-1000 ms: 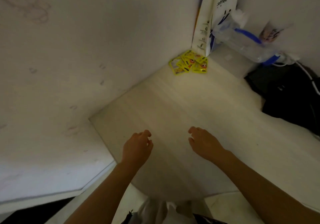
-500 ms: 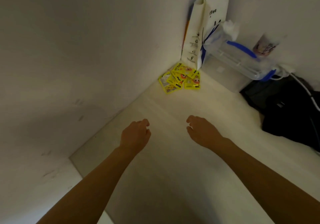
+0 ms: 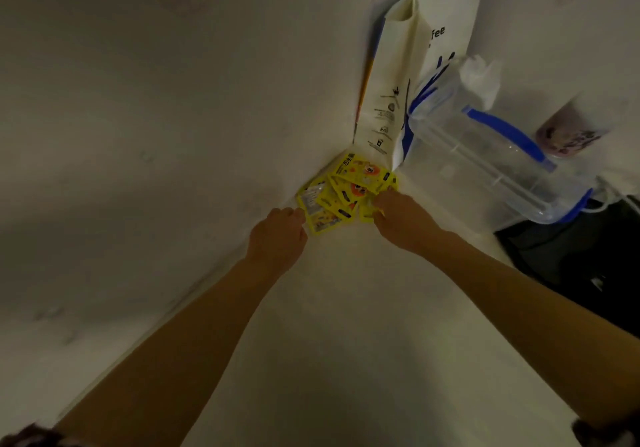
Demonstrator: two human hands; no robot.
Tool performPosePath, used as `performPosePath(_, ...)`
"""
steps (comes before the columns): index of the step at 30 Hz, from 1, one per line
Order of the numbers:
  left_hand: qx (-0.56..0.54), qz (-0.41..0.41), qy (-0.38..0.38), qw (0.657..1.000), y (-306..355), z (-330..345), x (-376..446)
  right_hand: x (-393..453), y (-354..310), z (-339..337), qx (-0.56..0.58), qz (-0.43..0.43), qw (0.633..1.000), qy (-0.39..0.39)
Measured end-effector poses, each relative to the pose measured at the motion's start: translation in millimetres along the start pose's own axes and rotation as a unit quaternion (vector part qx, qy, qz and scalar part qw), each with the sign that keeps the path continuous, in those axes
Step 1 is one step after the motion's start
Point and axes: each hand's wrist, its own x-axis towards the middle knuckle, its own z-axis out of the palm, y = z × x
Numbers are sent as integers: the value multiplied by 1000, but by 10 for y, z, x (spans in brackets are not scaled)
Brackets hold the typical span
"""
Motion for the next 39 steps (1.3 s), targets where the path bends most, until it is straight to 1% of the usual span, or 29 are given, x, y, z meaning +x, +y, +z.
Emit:
performPosePath(3, -12, 3, 11, 1000, 104, 16, 285, 359, 46, -80, 41, 40, 997, 47)
performPosePath(5, -56, -17, 7, 998, 178, 48, 457, 577, 72, -87, 42, 61, 996, 43)
performPosePath(6, -85, -33, 1, 996, 211, 82, 551, 655, 100, -58, 37, 57, 997, 45)
performPosePath(7, -113, -50, -7, 992, 244, 116, 639, 720, 129, -32, 14, 56, 996, 72)
performPosePath(8, -135, -61, -13, 989, 272, 159, 723, 804, 130, -21, 14, 51, 997, 59)
performPosePath(9, -150, -67, -16, 986, 296, 205, 796, 889, 142, -20, 2, 52, 998, 29)
performPosePath(10, -156, -72, -16, 985, 313, 255, 854, 955, 203, 62, -59, 34, 998, -7)
performPosePath(11, -155, -76, -13, 985, 333, 295, 891, 998, 185, 78, -73, 56, 996, 1)
performPosePath(12, -150, -80, -9, 985, 349, 339, 918, 975, 168, 101, -70, 68, 995, -13)
performPosePath(13, -143, -77, -3, 987, 358, 380, 937, 968, 157, 144, -77, 56, 995, -22)
performPosePath(14, -133, -73, -1, 988, 361, 418, 951, 977, 141, 165, -59, 32, 997, 27)
performPosePath(15, -121, -70, -4, 990, 366, 452, 956, 1008, 160, 235, -54, 16, 997, 59)
performPosePath(17, -88, -66, -20, 994, 365, 504, 961, 1030, 175, 289, -50, 14, 996, 76)
performPosePath(19, -64, -62, -20, 996, 361, 524, 959, 1050, 195, 318, -7, 38, 996, 82)
performPosePath(20, -61, -64, -16, 996, 360, 527, 953, 1042, 183, 293, 12, 56, 995, 81)
performPosePath(23, -75, -85, -15, 993, 373, 522, 892, 974, 188, 272, 0, 67, 994, 89)
performPosePath(25, -83, -96, -14, 992, 387, 524, 796, 863, 183, 300, -11, 68, 994, 80)
performPosePath(29, -92, -92, -23, 991, 408, 551, 519, 561, 163, 371, -5, 74, 995, 62)
performPosePath(34, -113, -94, -43, 988, 385, 553, 201, 209, 182, 429, 61, 64, 995, 41)
performPosePath(36, -151, -115, -64, 980, 397, 525, 140, 131, 192, 414, 91, 64, 993, 37)
performPosePath(39, -246, -143, -89, 954, 401, 440, 116, 65, 211, 355, 141, 68, 986, 54)
